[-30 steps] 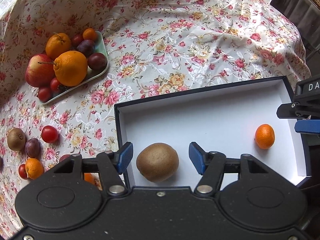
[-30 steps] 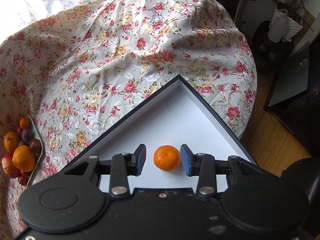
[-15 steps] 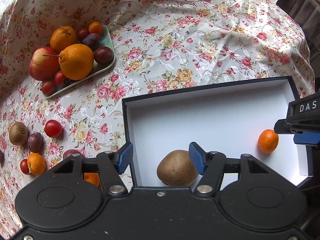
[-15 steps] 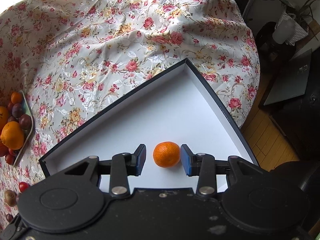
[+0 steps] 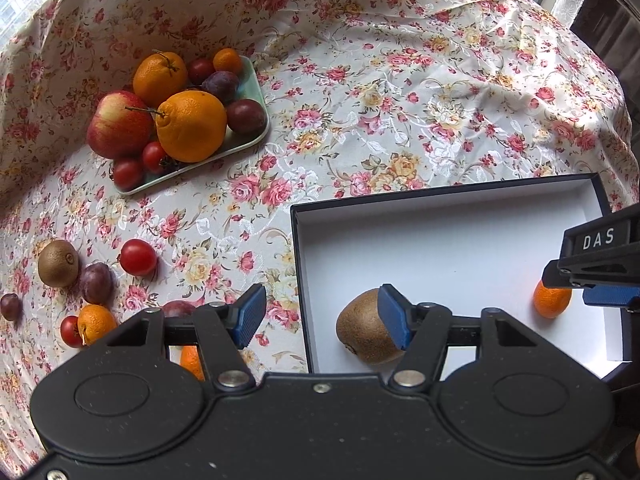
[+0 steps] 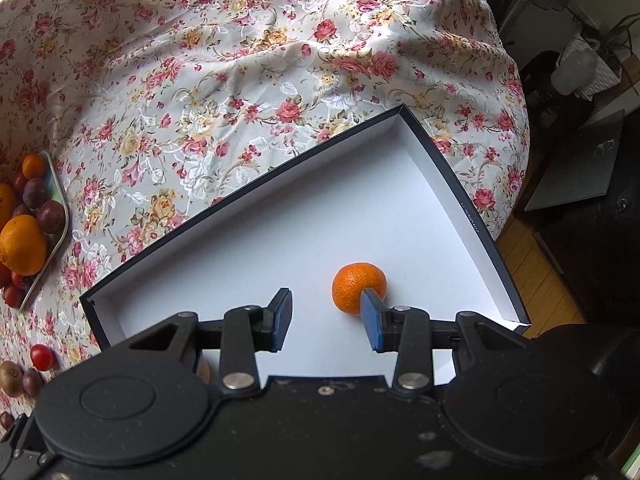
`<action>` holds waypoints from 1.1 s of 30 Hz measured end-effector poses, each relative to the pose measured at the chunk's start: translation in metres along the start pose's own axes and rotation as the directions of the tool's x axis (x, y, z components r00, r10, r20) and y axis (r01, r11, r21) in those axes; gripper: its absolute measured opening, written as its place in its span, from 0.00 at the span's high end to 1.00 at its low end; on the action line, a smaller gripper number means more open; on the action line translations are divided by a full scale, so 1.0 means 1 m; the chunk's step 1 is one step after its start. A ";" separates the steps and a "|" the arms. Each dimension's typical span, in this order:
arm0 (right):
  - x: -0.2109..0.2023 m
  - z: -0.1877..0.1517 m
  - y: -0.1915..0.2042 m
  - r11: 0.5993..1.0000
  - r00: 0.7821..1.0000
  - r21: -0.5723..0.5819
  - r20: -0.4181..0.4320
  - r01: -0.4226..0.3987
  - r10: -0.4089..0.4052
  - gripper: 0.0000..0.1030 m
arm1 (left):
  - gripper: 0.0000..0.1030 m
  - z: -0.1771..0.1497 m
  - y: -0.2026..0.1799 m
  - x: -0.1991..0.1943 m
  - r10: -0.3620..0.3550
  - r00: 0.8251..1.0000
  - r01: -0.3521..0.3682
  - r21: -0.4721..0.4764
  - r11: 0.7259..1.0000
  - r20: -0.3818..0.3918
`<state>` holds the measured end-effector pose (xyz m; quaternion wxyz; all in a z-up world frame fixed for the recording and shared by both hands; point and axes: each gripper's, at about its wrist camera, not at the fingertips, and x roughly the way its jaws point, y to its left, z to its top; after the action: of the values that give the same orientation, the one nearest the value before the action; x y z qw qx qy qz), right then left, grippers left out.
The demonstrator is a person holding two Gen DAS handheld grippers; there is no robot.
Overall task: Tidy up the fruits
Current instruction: 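Open both grippers to release the kiwi and mandarin in the box, then grasp a dark red plum with the left gripper while the right grasps a cherry tomato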
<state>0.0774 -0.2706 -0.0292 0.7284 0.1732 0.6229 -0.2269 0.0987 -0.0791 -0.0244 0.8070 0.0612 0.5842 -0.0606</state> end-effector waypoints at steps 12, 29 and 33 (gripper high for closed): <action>-0.012 -0.011 0.028 0.999 0.999 -0.041 0.022 0.029 -0.028 0.61 | 0.36 0.002 0.030 -0.008 0.052 0.998 -0.051 -0.041 0.998 0.040; -0.010 -0.023 0.069 0.989 0.990 -0.044 0.001 -0.142 0.142 0.62 | 0.36 0.008 0.141 -0.013 0.110 0.994 -0.101 -0.240 0.966 0.024; -0.014 -0.030 0.086 0.980 0.979 -0.022 0.030 -0.199 0.199 0.62 | 0.36 0.005 0.174 -0.013 0.141 0.990 -0.132 -0.289 0.948 0.012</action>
<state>0.0977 -0.1808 -0.0231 0.7588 0.2242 0.5929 -0.1498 0.1290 0.0920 -0.0059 0.8189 -0.0174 0.5681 0.0799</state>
